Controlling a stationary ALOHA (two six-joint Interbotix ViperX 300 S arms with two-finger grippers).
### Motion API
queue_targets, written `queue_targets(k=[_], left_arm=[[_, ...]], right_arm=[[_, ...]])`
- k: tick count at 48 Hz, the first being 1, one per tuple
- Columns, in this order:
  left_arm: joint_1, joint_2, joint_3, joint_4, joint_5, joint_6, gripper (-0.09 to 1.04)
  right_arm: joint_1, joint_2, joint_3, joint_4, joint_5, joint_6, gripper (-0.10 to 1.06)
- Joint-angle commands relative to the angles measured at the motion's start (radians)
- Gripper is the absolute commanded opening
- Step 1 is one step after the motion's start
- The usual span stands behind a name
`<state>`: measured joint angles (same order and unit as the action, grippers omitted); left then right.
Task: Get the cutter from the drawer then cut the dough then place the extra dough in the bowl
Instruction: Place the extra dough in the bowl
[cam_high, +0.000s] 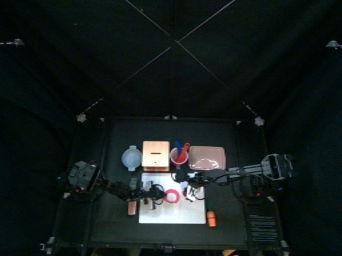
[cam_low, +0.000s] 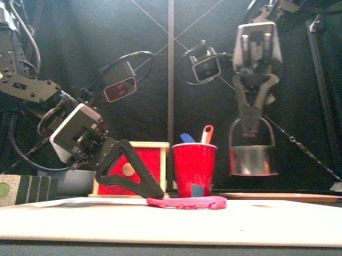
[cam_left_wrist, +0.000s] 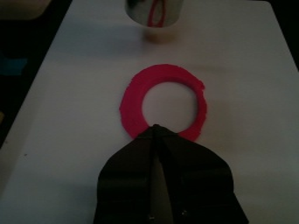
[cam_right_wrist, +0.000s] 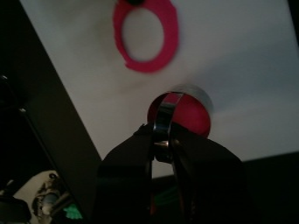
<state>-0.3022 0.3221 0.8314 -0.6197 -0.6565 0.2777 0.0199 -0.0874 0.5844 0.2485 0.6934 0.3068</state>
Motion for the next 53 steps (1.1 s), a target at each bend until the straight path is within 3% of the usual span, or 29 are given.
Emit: queue_targets(k=[1,13,30,40,46,53], left_arm=[[0.011,-0.031,-0.005,-0.003,-0.002,0.002,0.51],[0.029,-0.034,-0.023,0.0,0.032,0.003,0.51],[0.035,-0.035,-0.032,0.009,0.06,0.003,0.51],[0.041,-0.054,-0.028,0.009,0.06,0.003,0.51],[0.044,-0.083,-0.021,0.009,0.06,0.003,0.51],[0.046,-0.133,-0.025,0.009,0.06,0.003,0.51]], right_arm=[[-0.006,-0.057,0.048,0.018,-0.018,-0.003,0.54],[0.0,-0.06,0.087,0.055,-0.049,-0.02,0.57],[-0.005,-0.066,0.075,0.002,-0.078,-0.005,0.92],[-0.008,-0.091,0.049,-0.055,-0.123,-0.006,0.95],[-0.014,-0.117,0.057,-0.106,-0.221,-0.006,0.95],[-0.023,-0.144,0.112,-0.146,-0.426,-0.005,0.95]])
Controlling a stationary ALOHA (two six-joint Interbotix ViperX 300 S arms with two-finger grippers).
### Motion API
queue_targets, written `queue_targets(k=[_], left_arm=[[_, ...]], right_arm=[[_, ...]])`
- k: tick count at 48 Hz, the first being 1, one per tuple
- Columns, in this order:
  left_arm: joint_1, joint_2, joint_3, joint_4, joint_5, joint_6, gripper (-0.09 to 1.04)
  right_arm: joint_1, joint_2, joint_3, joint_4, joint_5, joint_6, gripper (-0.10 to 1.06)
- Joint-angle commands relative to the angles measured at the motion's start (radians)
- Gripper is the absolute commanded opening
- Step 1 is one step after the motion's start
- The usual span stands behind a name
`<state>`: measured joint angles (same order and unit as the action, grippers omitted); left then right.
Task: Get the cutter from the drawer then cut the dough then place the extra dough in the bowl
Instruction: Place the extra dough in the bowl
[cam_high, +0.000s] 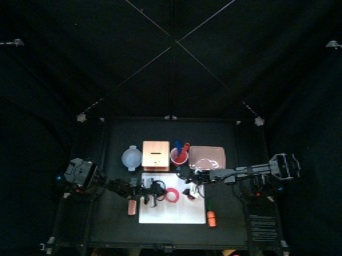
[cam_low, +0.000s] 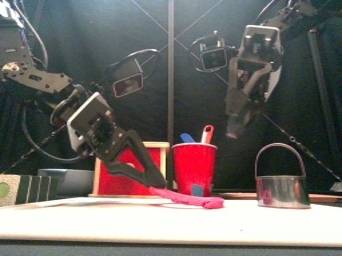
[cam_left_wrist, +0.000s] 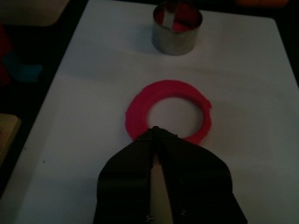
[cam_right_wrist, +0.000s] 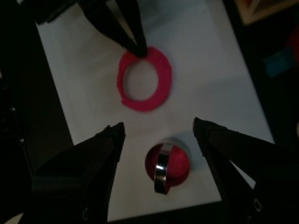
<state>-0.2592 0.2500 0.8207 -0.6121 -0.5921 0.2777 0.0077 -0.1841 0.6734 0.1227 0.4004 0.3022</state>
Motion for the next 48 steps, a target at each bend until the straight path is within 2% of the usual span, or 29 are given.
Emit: queue_targets(k=[1,8,14,30,35,39,48], left_arm=[[0.003,-0.069,-0.012,0.005,-0.005,0.003,0.51],[0.003,-0.117,0.005,0.017,-0.005,0.003,0.51],[0.003,-0.14,0.034,0.015,-0.005,0.002,0.51],[0.031,-0.149,0.044,0.029,0.0,0.015,0.54],[0.044,-0.138,0.026,0.097,0.037,0.091,0.57],[0.055,-0.129,-0.006,0.14,0.087,0.192,0.64],[0.091,-0.101,-0.078,0.106,0.192,0.337,0.81]], right_arm=[[-0.014,-0.051,0.035,-0.02,-0.164,0.0,0.95],[-0.018,-0.057,0.11,-0.015,-0.35,0.0,0.95],[-0.018,-0.057,0.155,-0.005,-0.456,0.0,0.95],[-0.018,-0.057,0.166,-0.009,-0.499,-0.002,0.95],[-0.018,-0.057,0.167,-0.012,-0.5,-0.002,0.95],[-0.018,-0.057,0.17,-0.012,-0.5,-0.002,0.95],[-0.018,-0.061,0.181,-0.008,-0.492,0.0,0.95]])
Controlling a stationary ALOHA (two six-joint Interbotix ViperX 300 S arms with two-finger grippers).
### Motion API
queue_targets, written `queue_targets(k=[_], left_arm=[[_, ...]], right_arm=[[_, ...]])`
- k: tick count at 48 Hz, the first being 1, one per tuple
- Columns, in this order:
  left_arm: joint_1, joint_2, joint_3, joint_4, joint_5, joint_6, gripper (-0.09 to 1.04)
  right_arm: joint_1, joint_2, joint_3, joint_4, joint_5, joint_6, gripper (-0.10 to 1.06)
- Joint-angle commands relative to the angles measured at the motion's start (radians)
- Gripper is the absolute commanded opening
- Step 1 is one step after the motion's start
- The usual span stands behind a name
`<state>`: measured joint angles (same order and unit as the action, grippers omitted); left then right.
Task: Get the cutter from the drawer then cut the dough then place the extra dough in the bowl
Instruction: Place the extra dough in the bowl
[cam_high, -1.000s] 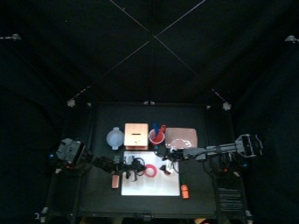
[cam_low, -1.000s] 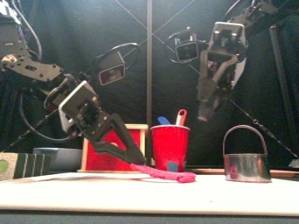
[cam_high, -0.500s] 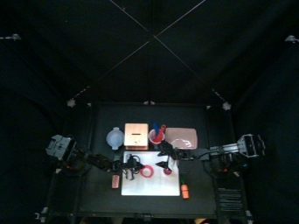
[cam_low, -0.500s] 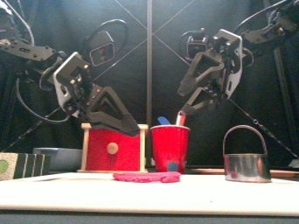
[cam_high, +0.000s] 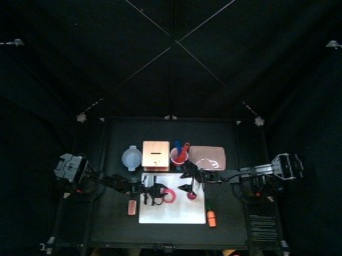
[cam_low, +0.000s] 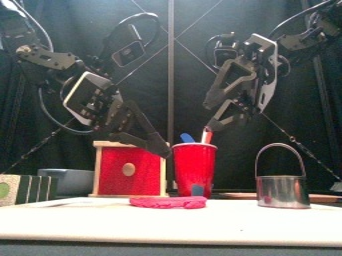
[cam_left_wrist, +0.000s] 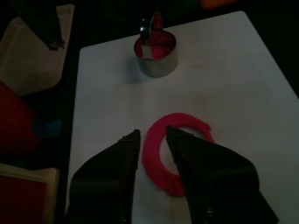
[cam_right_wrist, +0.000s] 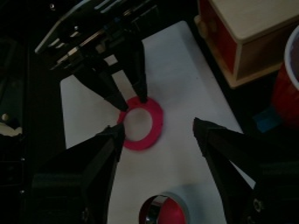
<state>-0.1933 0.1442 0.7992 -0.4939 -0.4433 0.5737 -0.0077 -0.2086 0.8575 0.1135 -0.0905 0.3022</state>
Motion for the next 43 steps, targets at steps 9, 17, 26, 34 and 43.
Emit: queue_targets(k=[9,17,26,34,43], left_arm=[[0.057,0.035,-0.101,-0.014,0.115,0.061,0.86],[0.072,0.066,-0.14,-0.014,0.212,0.063,0.85],[0.103,0.089,-0.175,-0.014,0.313,0.061,0.83],[0.124,0.1,-0.181,-0.018,0.344,0.06,0.79],[0.124,0.103,-0.181,-0.023,0.393,0.06,0.74]], right_arm=[[-0.006,-0.067,0.012,0.002,-0.002,0.0,0.95],[-0.009,-0.091,0.023,0.0,-0.002,-0.002,0.95],[-0.014,-0.092,0.032,0.003,-0.003,-0.002,0.95],[-0.014,-0.092,0.034,0.003,-0.006,0.0,0.95],[-0.014,-0.092,0.037,0.003,-0.006,0.0,0.95]])
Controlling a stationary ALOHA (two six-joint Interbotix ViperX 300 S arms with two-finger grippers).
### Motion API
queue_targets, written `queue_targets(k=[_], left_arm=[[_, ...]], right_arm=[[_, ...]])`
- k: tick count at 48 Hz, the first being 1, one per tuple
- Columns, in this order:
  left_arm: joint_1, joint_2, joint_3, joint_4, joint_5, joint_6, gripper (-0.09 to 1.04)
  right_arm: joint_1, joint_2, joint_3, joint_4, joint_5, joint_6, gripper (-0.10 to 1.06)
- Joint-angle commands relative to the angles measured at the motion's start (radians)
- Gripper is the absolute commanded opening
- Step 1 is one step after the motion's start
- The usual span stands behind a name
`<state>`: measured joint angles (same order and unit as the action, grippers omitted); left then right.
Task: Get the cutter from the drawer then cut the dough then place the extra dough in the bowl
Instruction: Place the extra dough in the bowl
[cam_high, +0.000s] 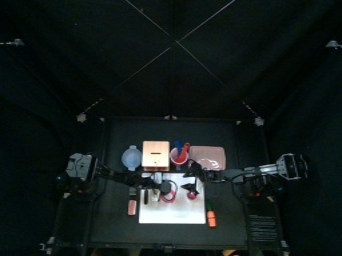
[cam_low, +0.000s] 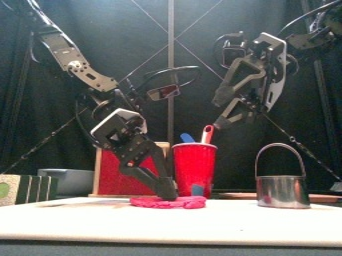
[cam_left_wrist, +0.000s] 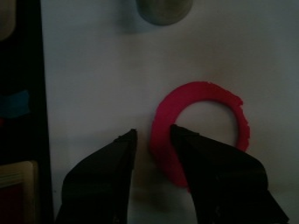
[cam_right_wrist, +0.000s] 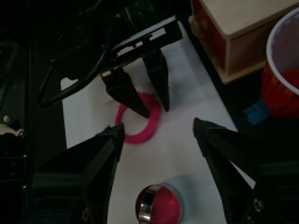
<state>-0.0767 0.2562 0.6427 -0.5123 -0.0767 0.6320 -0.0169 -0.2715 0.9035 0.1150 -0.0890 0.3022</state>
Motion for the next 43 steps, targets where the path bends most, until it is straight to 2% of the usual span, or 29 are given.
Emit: queue_targets(k=[1,12,21,29,36,43], left_arm=[[0.008,-0.008,-0.025,-0.006,0.034,0.002,0.73],[0.008,0.008,-0.04,-0.031,0.13,-0.002,0.63],[0.008,0.015,-0.046,-0.029,0.124,0.0,0.54],[-0.005,-0.014,-0.051,-0.031,0.048,0.0,0.54],[-0.077,-0.121,-0.067,-0.017,-0.072,0.012,0.54],[-0.106,-0.238,-0.023,0.041,-0.175,0.009,0.54]], right_arm=[[-0.005,-0.029,-0.009,0.002,-0.008,0.0,0.95],[-0.006,-0.029,-0.009,0.002,-0.008,0.0,0.95],[-0.005,-0.029,-0.009,0.003,-0.008,0.0,0.95],[-0.008,-0.029,-0.009,0.003,-0.008,0.0,0.95],[-0.015,-0.031,-0.009,0.003,-0.006,0.0,0.95],[-0.021,-0.038,-0.009,0.0,-0.003,0.0,0.95]])
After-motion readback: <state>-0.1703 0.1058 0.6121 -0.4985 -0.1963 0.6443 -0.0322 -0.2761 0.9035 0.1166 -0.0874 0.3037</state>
